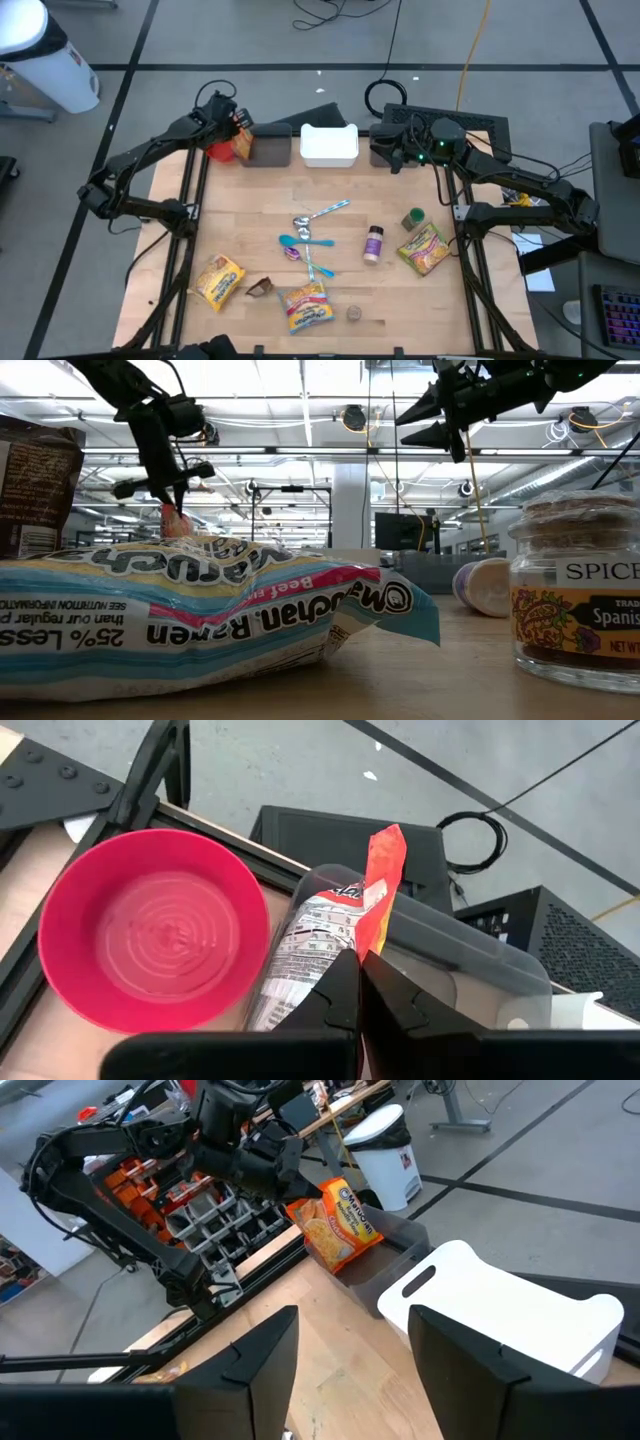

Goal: Pick & Place Food Item
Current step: Put the orange noodle pack into the left black bin

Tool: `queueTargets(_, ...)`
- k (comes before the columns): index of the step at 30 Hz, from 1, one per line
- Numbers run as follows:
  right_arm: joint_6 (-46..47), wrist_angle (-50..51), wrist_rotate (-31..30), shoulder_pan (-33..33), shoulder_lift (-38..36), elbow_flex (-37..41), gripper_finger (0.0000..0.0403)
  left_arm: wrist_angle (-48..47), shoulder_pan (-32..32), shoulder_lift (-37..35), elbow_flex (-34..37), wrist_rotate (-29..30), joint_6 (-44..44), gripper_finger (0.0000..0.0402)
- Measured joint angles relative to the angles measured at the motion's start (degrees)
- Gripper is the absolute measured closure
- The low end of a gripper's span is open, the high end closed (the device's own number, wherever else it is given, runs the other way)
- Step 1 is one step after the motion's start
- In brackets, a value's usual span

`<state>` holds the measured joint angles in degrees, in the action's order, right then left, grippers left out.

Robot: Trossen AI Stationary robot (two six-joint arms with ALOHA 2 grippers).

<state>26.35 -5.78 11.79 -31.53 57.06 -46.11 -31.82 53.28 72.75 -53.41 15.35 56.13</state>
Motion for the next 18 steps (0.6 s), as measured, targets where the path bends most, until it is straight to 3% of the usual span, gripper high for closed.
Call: queueTargets(18, 0.0, 0.0, 0.02, 0.0, 0.0, 0.0, 0.022, -1.14, -0.62, 2.12, 0.02, -0.77, -1.77, 0.0401)
